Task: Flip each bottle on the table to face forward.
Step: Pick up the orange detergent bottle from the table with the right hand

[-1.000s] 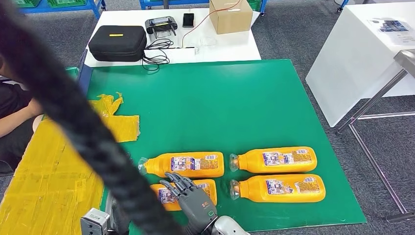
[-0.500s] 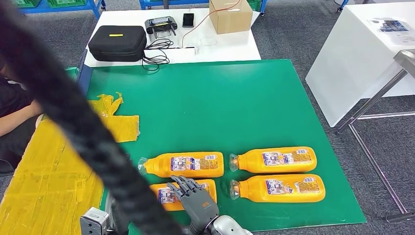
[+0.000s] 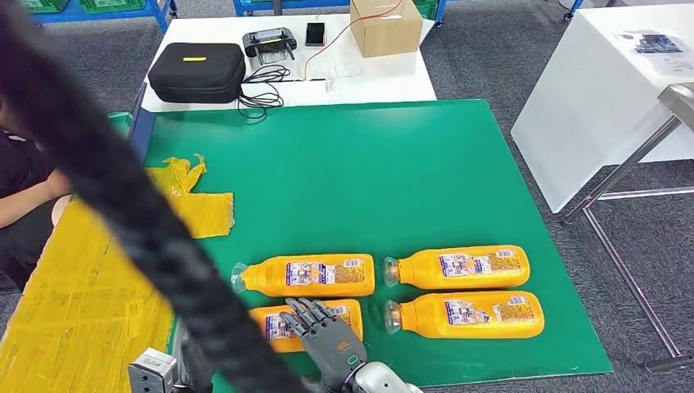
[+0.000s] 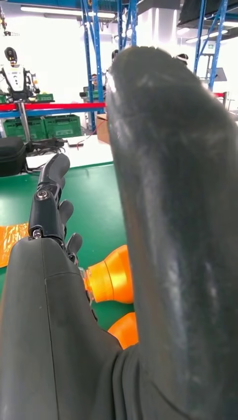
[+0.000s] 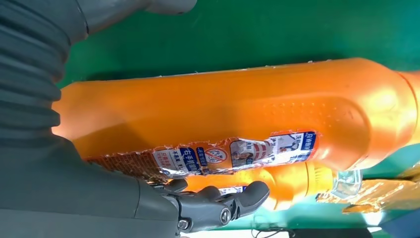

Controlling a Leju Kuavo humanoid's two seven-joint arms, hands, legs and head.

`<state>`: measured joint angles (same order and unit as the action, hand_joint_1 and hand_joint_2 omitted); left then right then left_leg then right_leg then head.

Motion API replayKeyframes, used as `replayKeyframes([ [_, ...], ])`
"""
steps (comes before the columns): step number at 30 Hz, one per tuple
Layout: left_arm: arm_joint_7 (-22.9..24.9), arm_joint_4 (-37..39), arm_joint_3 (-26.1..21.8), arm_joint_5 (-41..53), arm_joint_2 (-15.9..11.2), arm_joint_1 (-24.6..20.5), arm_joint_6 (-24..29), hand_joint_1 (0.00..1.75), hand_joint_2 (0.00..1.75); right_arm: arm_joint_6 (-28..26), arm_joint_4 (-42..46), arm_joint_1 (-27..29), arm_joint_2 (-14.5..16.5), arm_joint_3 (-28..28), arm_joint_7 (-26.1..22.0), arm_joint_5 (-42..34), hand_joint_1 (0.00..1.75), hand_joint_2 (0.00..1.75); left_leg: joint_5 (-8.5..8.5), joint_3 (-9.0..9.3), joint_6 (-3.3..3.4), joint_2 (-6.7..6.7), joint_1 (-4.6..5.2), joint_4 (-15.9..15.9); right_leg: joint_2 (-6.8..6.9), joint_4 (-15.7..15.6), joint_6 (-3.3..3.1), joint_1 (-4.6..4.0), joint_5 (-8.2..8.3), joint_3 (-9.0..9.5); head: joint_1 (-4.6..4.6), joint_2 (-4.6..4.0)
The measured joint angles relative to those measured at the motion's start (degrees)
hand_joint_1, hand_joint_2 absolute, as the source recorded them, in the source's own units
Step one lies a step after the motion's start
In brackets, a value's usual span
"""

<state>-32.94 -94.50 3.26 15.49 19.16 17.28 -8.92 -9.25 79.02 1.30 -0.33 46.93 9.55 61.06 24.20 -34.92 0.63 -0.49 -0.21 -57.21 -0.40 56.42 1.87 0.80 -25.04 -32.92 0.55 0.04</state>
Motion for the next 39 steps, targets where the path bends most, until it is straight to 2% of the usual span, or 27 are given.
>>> replayKeyframes([
  [11,0.0,0.4,-0.6,-0.1,0.2,0.0,-0.1,0.00,0.00,0.4,-0.8,-0.1,0.0,0.0,0.3,0.2,0.00,1.75,0.00,0.08,0.00,0.00,0.00,0.0,0.00,0.0,0.00,0.00,0.00,0.07,0.00,0.00],
  [15,0.0,0.5,-0.7,-0.1,0.2,-0.2,-0.7,0.00,0.00,3.2,-2.2,-1.0,0.0,0.5,1.5,-1.7,0.00,1.75,0.08,0.29,0.02,0.04,0.00,0.0,-0.05,0.0,-0.01,0.00,0.00,0.21,0.00,0.00],
  [16,0.0,0.6,-0.7,-0.1,0.2,-0.3,-0.8,0.00,0.00,3.9,-3.0,-1.5,0.0,0.7,1.9,-2.1,0.06,1.75,0.13,0.42,0.02,0.08,0.00,0.0,-0.08,0.0,-0.01,0.00,-0.02,0.26,0.00,0.00],
  [19,0.2,0.9,-0.8,-0.1,0.2,-0.6,-1.0,0.00,0.00,4.9,-6.1,-3.1,0.2,1.4,3.7,-2.0,0.34,1.75,0.61,1.14,0.02,0.21,-0.01,0.0,-0.13,-0.1,-0.17,-0.02,-0.34,0.52,0.01,0.00],
  [23,0.7,0.9,-0.8,-0.2,0.2,-0.6,-1.0,0.00,0.00,5.9,-9.0,-4.7,0.7,2.6,7.9,0.0,1.32,1.75,1.22,2.25,0.08,0.25,-0.01,0.1,-0.13,-0.1,-0.22,-0.03,-0.93,1.55,-0.01,0.00],
  [24,0.8,0.9,-0.8,-0.2,0.2,-0.6,-1.1,0.00,0.00,6.2,-9.3,-5.0,0.8,2.8,9.1,0.6,1.40,1.75,1.25,2.41,0.09,0.23,-0.01,0.1,-0.13,-0.1,-0.18,-0.03,-0.99,1.72,-0.02,0.00],
  [30,1.1,0.9,-1.3,-1.0,0.2,-0.6,-1.4,0.00,0.00,7.9,-10.2,-6.1,1.0,3.8,15.6,4.1,1.39,1.75,1.36,3.17,0.20,-0.10,0.05,0.1,0.01,-0.2,-0.03,0.04,-1.22,2.56,-0.03,0.00],
  [39,1.2,0.8,-2.2,-1.6,0.2,-0.6,-1.6,0.00,0.00,9.9,-10.2,-6.3,1.0,4.5,17.4,5.9,1.34,1.75,1.85,4.14,0.34,-0.11,0.07,0.1,0.04,-0.6,0.14,0.07,-1.62,3.75,-0.02,0.00],
])
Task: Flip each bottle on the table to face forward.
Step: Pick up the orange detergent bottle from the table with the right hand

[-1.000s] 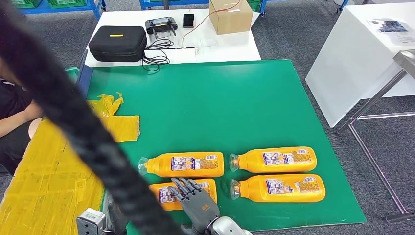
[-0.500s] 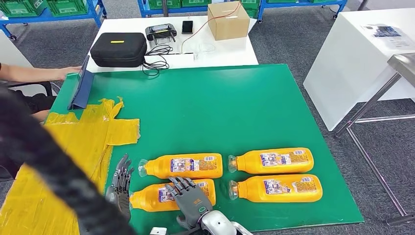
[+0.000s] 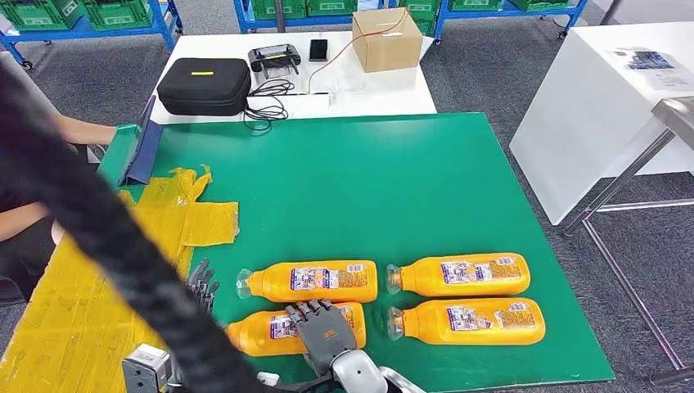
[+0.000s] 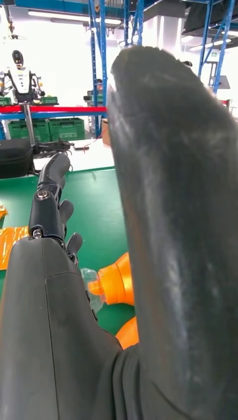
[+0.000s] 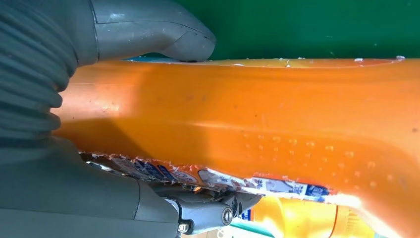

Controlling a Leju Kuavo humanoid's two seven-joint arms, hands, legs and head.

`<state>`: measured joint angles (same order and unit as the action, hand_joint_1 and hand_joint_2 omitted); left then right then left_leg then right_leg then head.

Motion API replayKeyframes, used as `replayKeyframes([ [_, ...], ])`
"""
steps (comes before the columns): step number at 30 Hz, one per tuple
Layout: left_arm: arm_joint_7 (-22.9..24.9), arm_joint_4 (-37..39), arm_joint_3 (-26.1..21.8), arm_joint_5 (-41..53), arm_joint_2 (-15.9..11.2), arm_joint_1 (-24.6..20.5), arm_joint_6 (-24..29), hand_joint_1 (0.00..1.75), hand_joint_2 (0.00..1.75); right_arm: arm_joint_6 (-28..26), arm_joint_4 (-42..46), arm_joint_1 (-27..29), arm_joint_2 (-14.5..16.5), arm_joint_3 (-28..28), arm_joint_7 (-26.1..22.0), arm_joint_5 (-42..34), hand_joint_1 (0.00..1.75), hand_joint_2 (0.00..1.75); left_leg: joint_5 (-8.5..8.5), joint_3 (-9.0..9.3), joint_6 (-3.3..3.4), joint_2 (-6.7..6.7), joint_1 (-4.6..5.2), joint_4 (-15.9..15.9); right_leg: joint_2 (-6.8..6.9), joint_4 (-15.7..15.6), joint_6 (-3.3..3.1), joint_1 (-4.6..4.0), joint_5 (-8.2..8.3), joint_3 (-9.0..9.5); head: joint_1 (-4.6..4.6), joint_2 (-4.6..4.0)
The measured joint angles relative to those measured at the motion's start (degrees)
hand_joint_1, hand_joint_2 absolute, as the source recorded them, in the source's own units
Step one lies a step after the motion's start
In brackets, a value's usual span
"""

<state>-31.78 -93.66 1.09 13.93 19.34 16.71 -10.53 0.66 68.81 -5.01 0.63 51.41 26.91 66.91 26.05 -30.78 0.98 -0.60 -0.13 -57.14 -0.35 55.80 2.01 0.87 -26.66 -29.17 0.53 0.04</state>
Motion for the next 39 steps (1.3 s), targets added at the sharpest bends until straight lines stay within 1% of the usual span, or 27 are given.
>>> replayKeyframes([
  [7,0.1,-0.1,-0.3,-0.6,0.0,0.0,-0.2,0.00,0.00,1.4,-0.2,-0.5,0.0,0.6,0.7,0.4,1.34,1.75,0.46,0.59,0.07,0.01,0.01,0.0,0.00,-0.2,0.10,0.01,-0.35,0.67,0.01,0.00],
  [19,0.1,-0.5,-0.3,-0.6,0.0,0.0,-0.2,0.00,0.00,1.8,-0.2,-0.8,0.0,1.2,0.9,0.5,1.34,1.75,0.92,1.01,0.08,0.06,0.02,0.0,-0.02,-0.2,0.09,0.01,-0.69,1.09,0.01,0.00],
  [23,0.1,-0.5,-0.3,-0.8,0.0,0.0,-0.1,0.00,0.00,1.9,-0.3,-0.8,0.0,1.3,1.0,0.5,1.73,1.75,1.01,1.16,0.06,0.07,0.02,0.0,-0.02,-0.2,0.08,0.00,-0.79,1.23,0.00,0.00],
  [25,0.6,-0.6,-0.4,-2.4,0.0,0.0,1.5,0.00,0.00,2.0,-0.3,-0.8,0.0,1.3,1.7,0.5,1.75,1.75,1.08,1.25,0.05,0.06,0.02,0.0,-0.02,-0.2,0.08,0.01,-0.87,1.32,0.00,0.00],
  [26,0.9,-0.8,-0.4,-4.5,0.0,0.0,3.6,0.00,0.00,1.9,-0.3,-0.8,0.0,1.4,2.4,0.2,1.75,1.75,1.09,1.27,0.06,0.05,0.02,0.0,-0.01,-0.2,0.09,0.01,-0.89,1.35,-0.01,0.00],
  [27,1.0,-1.2,-0.4,-7.9,0.0,0.0,7.1,0.00,0.00,1.3,-0.2,-0.7,0.0,1.5,3.3,-0.4,1.75,1.75,1.10,1.29,0.07,0.04,0.02,0.0,-0.01,-0.2,0.10,0.01,-0.90,1.36,0.00,0.00],
  [29,0.0,-2.5,-1.0,-17.3,0.0,0.0,17.1,0.00,0.87,-3.3,0.2,0.0,0.0,1.4,3.7,-4.8,1.75,1.75,1.12,1.29,0.08,0.03,0.01,0.0,0.00,-0.2,0.11,-0.01,-0.91,1.39,0.01,0.00],
  [30,-1.1,-3.4,-1.6,-22.2,0.0,0.2,22.2,0.00,1.31,-7.3,0.6,0.6,-0.1,0.9,2.3,-9.0,1.75,1.75,1.15,1.34,0.07,0.05,-0.01,0.0,-0.02,-0.2,0.11,-0.03,-0.92,1.43,0.02,0.00],
  [31,-2.4,-4.2,-2.4,-26.1,0.0,0.5,26.4,0.00,1.75,-11.9,1.4,1.4,-0.3,0.1,-0.5,-14.4,1.75,1.75,1.23,1.41,0.02,0.13,-0.03,0.0,-0.08,-0.3,0.09,-0.05,-0.93,1.50,0.02,0.00],
  [33,-4.9,-5.6,-4.0,-31.0,0.0,1.5,30.9,0.00,1.75,-20.4,3.6,3.4,-0.7,-1.6,-8.3,-26.0,1.75,1.75,1.46,1.59,-0.08,0.41,-0.09,0.0,-0.34,-0.3,0.00,-0.12,-0.98,1.66,0.04,0.00],
  [35,-6.4,-6.6,-5.1,-33.4,0.0,2.4,32.1,0.00,1.75,-25.8,6.9,6.2,-0.9,-3.0,-16.3,-34.9,1.75,1.75,1.62,1.64,-0.10,0.61,-0.10,0.0,-0.55,-0.3,-0.06,-0.13,-1.03,1.69,0.03,0.00],
  [37,-6.9,-7.2,-5.6,-35.2,0.0,3.2,31.1,0.00,1.75,-28.6,10.3,8.8,-1.0,-4.3,-23.7,-40.3,1.75,1.75,1.55,1.46,-0.02,0.59,-0.07,0.0,-0.54,-0.3,-0.04,-0.11,-1.02,1.50,0.02,0.00],
  [39,-6.7,-7.3,-5.8,-36.2,0.0,3.9,28.5,0.00,1.75,-29.9,13.6,11.0,-0.9,-5.7,-29.6,-42.5,1.75,1.75,1.39,1.07,0.04,0.48,-0.07,-0.1,-0.47,-0.3,-0.01,-0.11,-0.98,1.27,0.04,0.00],
])
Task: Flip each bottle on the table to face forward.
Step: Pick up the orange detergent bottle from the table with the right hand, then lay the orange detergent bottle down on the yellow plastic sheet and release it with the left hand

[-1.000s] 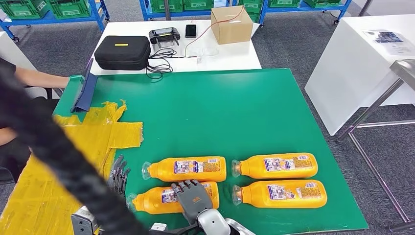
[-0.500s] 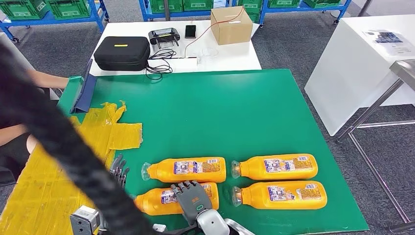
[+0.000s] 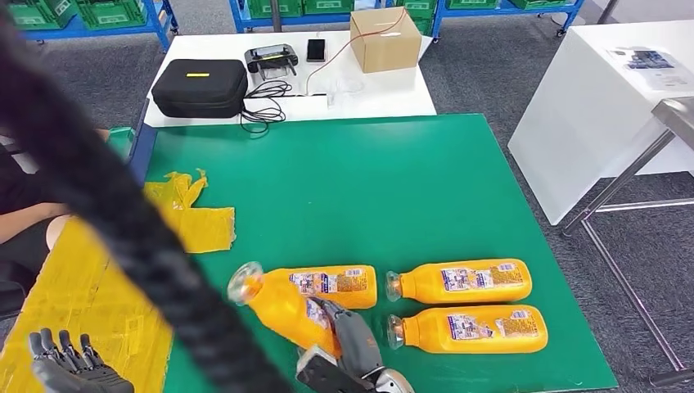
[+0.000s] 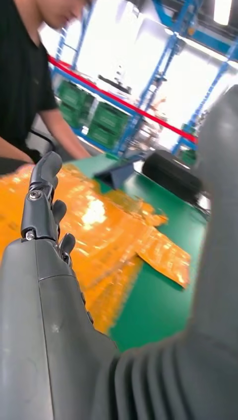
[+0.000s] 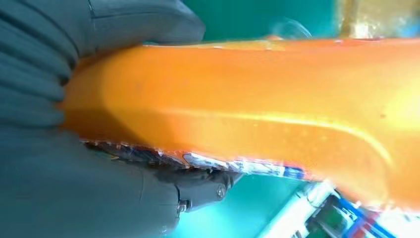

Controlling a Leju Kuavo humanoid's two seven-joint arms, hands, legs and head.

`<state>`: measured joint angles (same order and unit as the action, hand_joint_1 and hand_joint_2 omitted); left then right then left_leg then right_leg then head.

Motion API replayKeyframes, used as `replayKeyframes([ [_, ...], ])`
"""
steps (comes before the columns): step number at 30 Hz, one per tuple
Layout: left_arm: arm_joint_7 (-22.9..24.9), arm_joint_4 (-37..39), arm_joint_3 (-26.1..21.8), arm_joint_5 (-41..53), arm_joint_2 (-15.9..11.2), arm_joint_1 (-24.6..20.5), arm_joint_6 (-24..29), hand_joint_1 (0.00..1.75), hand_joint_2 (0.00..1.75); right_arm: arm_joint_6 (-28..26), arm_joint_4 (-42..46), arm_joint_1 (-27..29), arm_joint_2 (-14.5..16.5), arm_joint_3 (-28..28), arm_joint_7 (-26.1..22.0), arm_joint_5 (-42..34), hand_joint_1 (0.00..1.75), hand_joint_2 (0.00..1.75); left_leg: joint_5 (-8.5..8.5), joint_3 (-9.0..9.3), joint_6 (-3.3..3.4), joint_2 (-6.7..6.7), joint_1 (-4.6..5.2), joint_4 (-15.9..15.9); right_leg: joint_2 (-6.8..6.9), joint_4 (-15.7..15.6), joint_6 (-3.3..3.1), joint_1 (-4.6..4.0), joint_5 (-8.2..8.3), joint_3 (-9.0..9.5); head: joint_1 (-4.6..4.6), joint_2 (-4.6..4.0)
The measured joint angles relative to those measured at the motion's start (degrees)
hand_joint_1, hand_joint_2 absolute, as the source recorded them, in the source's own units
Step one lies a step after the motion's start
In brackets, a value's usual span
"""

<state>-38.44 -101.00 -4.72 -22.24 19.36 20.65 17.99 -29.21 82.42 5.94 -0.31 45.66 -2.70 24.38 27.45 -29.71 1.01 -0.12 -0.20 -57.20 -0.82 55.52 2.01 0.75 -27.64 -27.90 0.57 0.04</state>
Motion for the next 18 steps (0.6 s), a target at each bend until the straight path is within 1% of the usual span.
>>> replayKeyframes([
  [2,0.2,0.0,-0.1,-0.2,0.0,0.5,-1.7,0.00,1.75,0.0,3.0,1.8,0.1,-1.1,-2.6,0.1,1.75,1.75,-0.13,-0.43,0.02,-0.08,-0.01,0.0,0.05,0.0,0.07,0.00,0.07,-0.09,-0.01,0.00],
  [4,0.3,0.1,-0.1,0.0,0.1,0.5,-2.2,0.00,1.75,0.3,4.9,3.2,0.1,-1.9,-3.3,0.4,1.75,1.75,-0.19,-0.68,0.03,-0.11,-0.02,0.0,0.10,0.1,0.13,-0.02,0.10,-0.15,-0.02,0.00],
  [7,0.4,0.2,-0.1,0.0,0.1,0.4,-2.2,0.00,1.75,0.5,5.9,4.5,0.2,-3.1,-4.9,0.2,1.75,1.75,-0.19,-0.92,0.03,-0.13,-0.04,0.0,0.14,0.1,0.13,-0.03,0.10,-0.37,-0.01,0.00],
  [10,0.5,0.2,0.0,-0.1,0.2,0.3,-2.6,0.00,1.75,1.2,6.4,5.4,0.6,-4.5,-7.9,-0.4,1.75,1.75,-0.18,-1.02,0.03,-0.12,-0.04,0.0,0.14,0.1,0.12,-0.03,0.09,-0.48,0.00,0.00],
  [13,0.8,0.2,0.1,-0.1,0.2,0.4,-5.8,0.00,1.75,2.6,7.4,6.4,1.3,-6.2,-10.6,-1.0,1.75,1.75,-0.19,-1.11,0.04,-0.13,-0.04,0.0,0.16,0.1,0.12,-0.01,0.09,-0.56,0.00,0.00],
  [18,1.0,0.2,0.2,0.1,0.3,0.4,-8.1,0.00,1.75,3.5,8.6,7.4,2.1,-8.3,-11.2,-1.1,1.75,1.75,-0.19,-1.14,0.04,-0.13,-0.03,0.0,0.16,0.1,0.13,0.02,0.10,-0.59,0.00,0.00],
])
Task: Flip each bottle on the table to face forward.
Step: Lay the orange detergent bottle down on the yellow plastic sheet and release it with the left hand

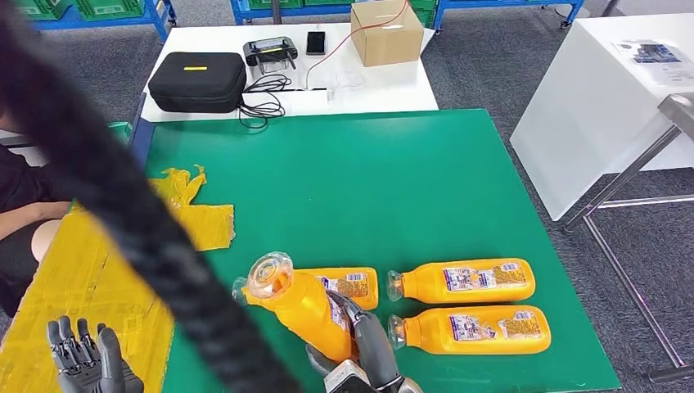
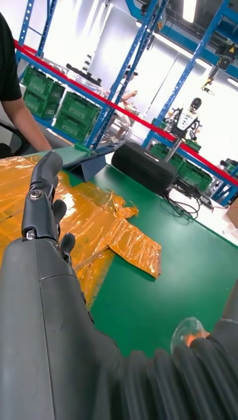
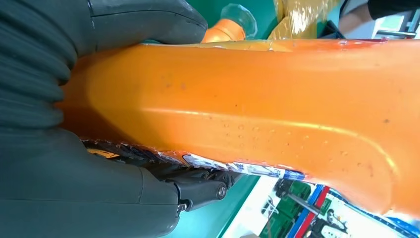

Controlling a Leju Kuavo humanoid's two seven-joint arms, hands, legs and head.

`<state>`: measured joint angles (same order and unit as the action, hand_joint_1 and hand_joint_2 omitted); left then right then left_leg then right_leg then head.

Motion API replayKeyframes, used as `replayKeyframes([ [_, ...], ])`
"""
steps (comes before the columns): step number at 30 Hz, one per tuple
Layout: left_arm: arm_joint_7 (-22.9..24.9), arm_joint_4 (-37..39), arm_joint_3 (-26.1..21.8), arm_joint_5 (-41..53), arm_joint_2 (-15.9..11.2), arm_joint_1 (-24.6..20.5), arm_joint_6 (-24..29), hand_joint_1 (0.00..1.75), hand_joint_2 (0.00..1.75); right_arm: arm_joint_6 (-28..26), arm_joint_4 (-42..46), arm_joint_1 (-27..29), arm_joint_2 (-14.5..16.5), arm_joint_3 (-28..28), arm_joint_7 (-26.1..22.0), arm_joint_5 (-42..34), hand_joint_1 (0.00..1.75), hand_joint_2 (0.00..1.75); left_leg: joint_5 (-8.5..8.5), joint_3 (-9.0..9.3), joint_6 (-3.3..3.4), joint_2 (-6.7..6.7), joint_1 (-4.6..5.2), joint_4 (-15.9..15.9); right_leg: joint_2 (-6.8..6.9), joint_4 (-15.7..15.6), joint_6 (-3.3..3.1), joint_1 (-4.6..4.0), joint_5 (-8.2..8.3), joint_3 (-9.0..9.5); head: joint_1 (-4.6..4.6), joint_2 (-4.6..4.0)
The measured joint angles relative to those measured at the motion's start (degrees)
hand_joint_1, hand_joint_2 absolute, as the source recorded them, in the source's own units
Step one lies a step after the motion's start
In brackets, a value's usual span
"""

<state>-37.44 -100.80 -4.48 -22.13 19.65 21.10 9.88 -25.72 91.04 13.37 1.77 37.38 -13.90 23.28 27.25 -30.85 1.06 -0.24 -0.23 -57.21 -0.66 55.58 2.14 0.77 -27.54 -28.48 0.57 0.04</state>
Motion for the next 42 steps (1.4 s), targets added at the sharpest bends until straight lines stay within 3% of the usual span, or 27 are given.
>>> replayKeyframes([
  [2,0.1,0.0,0.0,0.9,0.0,0.1,-4.1,0.00,1.75,0.8,0.5,0.3,0.2,-0.5,0.0,0.2,1.75,1.75,0.00,-0.01,0.00,0.00,0.00,0.0,0.00,0.0,0.00,0.01,0.00,0.00,0.00,0.00],
  [6,-1.1,0.0,0.6,5.3,0.1,0.5,-24.3,0.00,1.75,5.1,2.0,0.8,0.6,-1.3,-0.3,1.3,1.75,1.75,0.00,-0.04,0.00,0.00,0.01,0.0,0.00,0.0,0.00,0.01,0.00,-0.04,0.00,0.00],
  [8,-2.1,-0.3,1.5,7.9,0.1,0.7,-31.6,0.00,1.75,7.2,2.6,0.9,0.8,-1.7,-0.7,2.2,1.75,1.75,0.00,-0.06,0.00,0.00,0.01,0.0,0.00,0.0,0.00,0.01,0.00,-0.05,0.00,0.00],
  [15,-2.6,-4.8,5.0,12.6,0.1,0.7,-43.4,0.00,1.75,10.9,4.5,0.9,1.2,-2.1,-0.8,3.3,1.75,1.75,0.00,-0.08,0.00,0.00,0.01,0.0,0.00,0.0,0.00,0.00,0.00,-0.07,0.00,0.00],
  [24,-2.6,-9.3,7.7,15.6,-0.1,0.5,-48.4,0.00,1.75,12.4,5.3,0.4,1.2,-1.5,-0.4,3.5,1.75,1.75,0.00,-0.09,0.00,0.00,0.01,0.0,0.00,0.0,0.00,0.01,0.00,-0.07,0.00,0.00],
  [28,-2.7,-10.9,10.0,20.2,-0.4,0.1,-47.1,0.00,1.75,13.1,5.3,-0.9,0.8,-0.2,0.1,4.3,1.75,1.75,0.00,-0.09,0.00,0.00,0.01,0.0,0.01,0.0,0.00,0.01,0.00,-0.06,0.00,0.00],
  [31,-2.6,-11.0,13.3,23.2,-1.5,-0.6,-40.2,0.00,1.75,14.1,5.3,-2.5,0.3,1.5,0.6,6.2,1.75,1.75,-0.01,-0.08,0.00,0.00,0.01,0.0,0.00,0.0,0.01,0.01,0.01,-0.07,0.00,0.00],
  [37,-2.6,-5.9,23.8,28.2,-7.9,-3.5,-21.6,0.00,1.75,17.4,4.8,-7.4,0.1,5.7,1.2,11.9,1.75,1.75,-0.04,-0.06,-0.03,-0.04,0.01,0.0,0.03,0.0,0.00,-0.01,0.01,-0.06,-0.01,0.00],
  [42,-2.7,-1.1,27.8,30.2,-10.9,-5.0,-17.7,0.00,1.75,18.3,4.4,-9.1,0.2,7.3,1.2,13.3,1.75,1.75,-0.05,-0.12,-0.05,-0.04,0.00,0.0,0.04,0.0,0.01,0.00,0.00,-0.08,-0.02,0.00],
])
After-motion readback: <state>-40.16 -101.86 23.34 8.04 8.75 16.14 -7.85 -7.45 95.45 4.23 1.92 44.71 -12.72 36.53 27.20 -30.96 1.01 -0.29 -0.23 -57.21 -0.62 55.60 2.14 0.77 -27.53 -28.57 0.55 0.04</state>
